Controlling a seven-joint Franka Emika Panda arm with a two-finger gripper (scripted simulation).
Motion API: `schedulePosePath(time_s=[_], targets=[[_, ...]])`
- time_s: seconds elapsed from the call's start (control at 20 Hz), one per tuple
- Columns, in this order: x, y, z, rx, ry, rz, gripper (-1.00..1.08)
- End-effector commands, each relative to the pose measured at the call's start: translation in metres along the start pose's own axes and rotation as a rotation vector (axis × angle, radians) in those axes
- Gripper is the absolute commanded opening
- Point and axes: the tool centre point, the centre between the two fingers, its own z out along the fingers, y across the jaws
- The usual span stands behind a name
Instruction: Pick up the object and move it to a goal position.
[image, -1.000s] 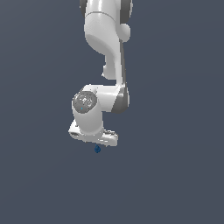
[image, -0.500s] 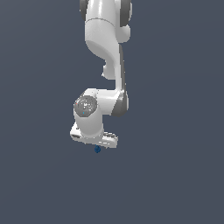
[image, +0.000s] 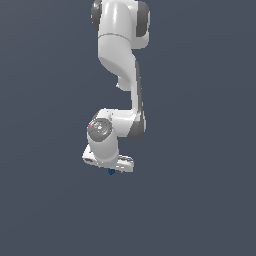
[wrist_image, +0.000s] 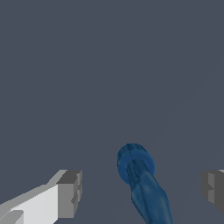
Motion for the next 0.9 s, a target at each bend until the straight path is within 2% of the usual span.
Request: schedulePosePath(time_s=[0.0, 0.85], targets=[[0.0010, -0.0001, -0.0006, 0.000, 0.002, 0.000, -1.00], [-0.0040, 0.0004, -0.0080, 0.000, 0.002, 0.000, -1.00]])
